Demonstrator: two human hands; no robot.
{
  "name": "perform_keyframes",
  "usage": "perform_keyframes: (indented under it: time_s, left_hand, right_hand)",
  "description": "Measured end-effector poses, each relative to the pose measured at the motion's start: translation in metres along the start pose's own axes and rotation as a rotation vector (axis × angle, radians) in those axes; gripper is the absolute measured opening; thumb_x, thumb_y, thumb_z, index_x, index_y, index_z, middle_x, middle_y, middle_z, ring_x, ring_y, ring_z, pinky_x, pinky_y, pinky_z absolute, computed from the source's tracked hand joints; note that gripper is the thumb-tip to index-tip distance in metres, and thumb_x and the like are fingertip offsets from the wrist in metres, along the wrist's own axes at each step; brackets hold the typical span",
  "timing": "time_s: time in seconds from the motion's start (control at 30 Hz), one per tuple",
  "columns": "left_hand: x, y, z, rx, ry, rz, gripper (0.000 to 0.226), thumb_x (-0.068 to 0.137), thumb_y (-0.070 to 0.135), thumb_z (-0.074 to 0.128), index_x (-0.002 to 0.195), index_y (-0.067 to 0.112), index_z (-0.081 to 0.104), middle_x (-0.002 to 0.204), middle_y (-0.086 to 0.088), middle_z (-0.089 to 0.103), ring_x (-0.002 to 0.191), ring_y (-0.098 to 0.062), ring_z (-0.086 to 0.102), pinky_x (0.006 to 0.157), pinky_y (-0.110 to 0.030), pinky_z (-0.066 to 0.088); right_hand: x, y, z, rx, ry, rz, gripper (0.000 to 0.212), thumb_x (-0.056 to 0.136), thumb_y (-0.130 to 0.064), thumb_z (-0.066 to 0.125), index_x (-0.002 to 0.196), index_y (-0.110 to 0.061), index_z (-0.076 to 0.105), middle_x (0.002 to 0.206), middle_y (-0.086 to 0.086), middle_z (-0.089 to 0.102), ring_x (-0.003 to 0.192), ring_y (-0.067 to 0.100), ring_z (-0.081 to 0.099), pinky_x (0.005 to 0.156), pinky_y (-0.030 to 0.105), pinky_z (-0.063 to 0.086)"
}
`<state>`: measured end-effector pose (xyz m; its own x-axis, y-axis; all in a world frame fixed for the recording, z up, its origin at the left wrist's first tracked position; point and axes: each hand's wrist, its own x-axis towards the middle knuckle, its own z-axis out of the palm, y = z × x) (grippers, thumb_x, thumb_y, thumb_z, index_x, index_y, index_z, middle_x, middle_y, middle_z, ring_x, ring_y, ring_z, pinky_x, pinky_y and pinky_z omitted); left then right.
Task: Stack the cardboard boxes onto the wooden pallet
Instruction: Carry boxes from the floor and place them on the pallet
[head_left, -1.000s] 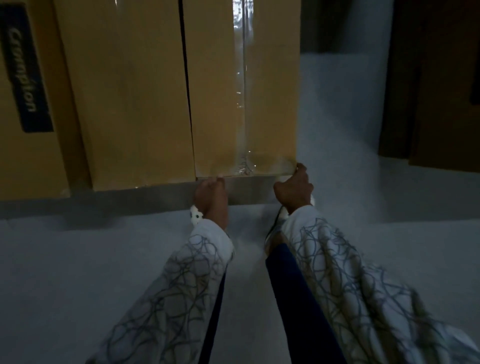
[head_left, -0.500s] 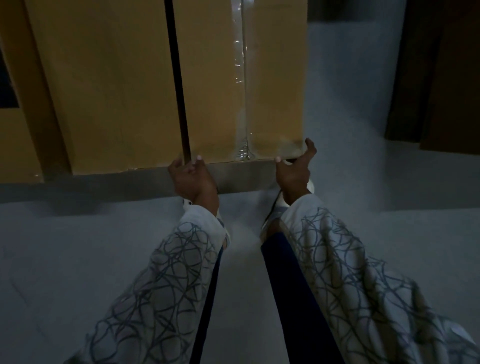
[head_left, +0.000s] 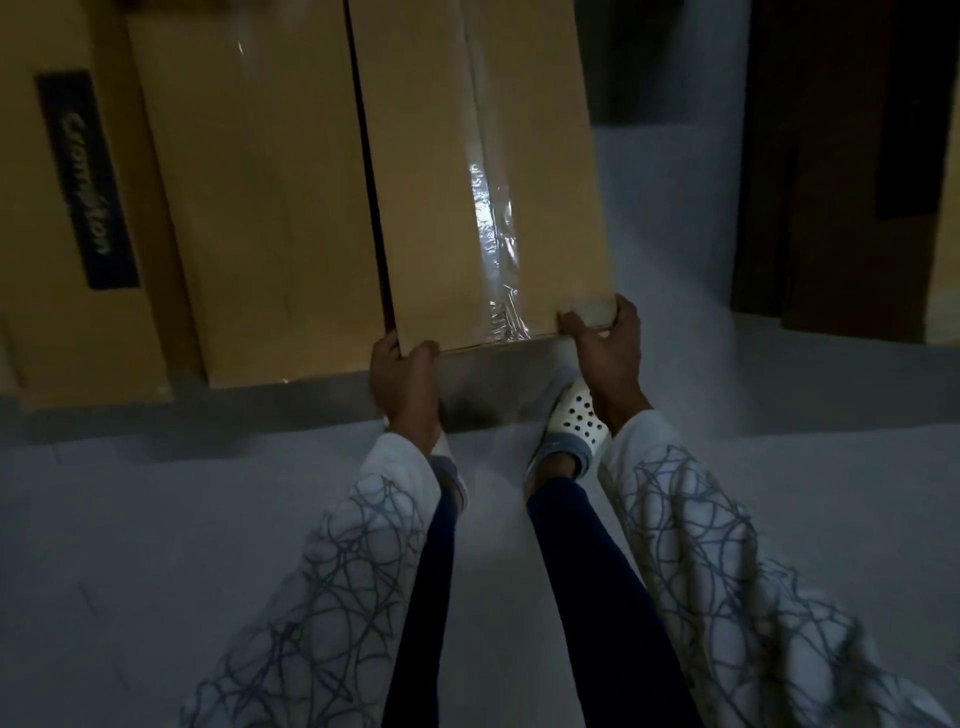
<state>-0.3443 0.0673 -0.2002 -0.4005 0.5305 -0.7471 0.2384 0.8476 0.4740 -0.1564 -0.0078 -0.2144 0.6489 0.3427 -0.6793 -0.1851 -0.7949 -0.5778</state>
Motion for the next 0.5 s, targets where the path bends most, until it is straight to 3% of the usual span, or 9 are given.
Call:
perform_keyframes:
  time_s: [0.1, 0.2, 0.3, 0.4, 0.5]
  left_hand:
    - [-0.071, 0.051, -0.039, -0.051, -0.016, 0.059, 0.053, 0.076, 0.031, 0.074, 0.126, 0.022, 0.062, 0.126, 0.003, 0.062, 0.111, -0.021, 0.063, 0.098, -0.044, 0.055]
    - [-0.156, 0.114, -0.085, -0.080, -0.025, 0.188, 0.047, 0.086, 0.032, 0.071, 0.130, 0.021, 0.061, 0.133, 0.002, 0.051, 0.118, -0.020, 0.056, 0.104, -0.041, 0.050]
    - [-0.244, 0.175, -0.128, -0.043, -0.133, 0.308, 0.046, 0.091, 0.037, 0.065, 0.135, 0.024, 0.061, 0.138, 0.002, 0.055, 0.122, -0.019, 0.054, 0.105, -0.039, 0.048]
    - [-0.324, 0.217, -0.159, 0.066, -0.230, 0.440, 0.042, 0.092, 0.041, 0.063, 0.129, 0.022, 0.066, 0.129, 0.000, 0.066, 0.117, -0.022, 0.059, 0.104, -0.042, 0.049]
    - [-0.390, 0.236, -0.179, 0.182, -0.294, 0.594, 0.029, 0.093, 0.040, 0.063, 0.112, 0.021, 0.072, 0.112, 0.003, 0.070, 0.106, -0.021, 0.062, 0.094, -0.036, 0.050]
  right_hand:
    - [-0.065, -0.062, -0.040, 0.061, 0.055, -0.049, 0.071, 0.090, -0.042, 0.078, 0.150, -0.020, 0.047, 0.144, 0.000, 0.050, 0.130, 0.016, 0.050, 0.110, 0.030, 0.040]
    - [-0.141, -0.124, -0.084, 0.127, 0.131, -0.082, 0.074, 0.090, -0.057, 0.072, 0.150, -0.022, 0.046, 0.148, -0.001, 0.050, 0.135, 0.019, 0.050, 0.115, 0.039, 0.041]
    - [-0.218, -0.174, -0.137, 0.191, 0.226, -0.040, 0.071, 0.085, -0.070, 0.069, 0.140, -0.028, 0.051, 0.139, -0.003, 0.057, 0.124, 0.020, 0.058, 0.111, 0.044, 0.045]
    - [-0.285, -0.196, -0.194, 0.135, 0.320, 0.036, 0.086, 0.073, -0.093, 0.057, 0.134, -0.032, 0.054, 0.132, -0.005, 0.062, 0.117, 0.023, 0.062, 0.109, 0.051, 0.045]
    - [-0.343, -0.199, -0.251, 0.148, 0.429, 0.109, 0.097, 0.063, -0.103, 0.050, 0.128, -0.033, 0.059, 0.123, -0.006, 0.066, 0.109, 0.022, 0.066, 0.104, 0.052, 0.049]
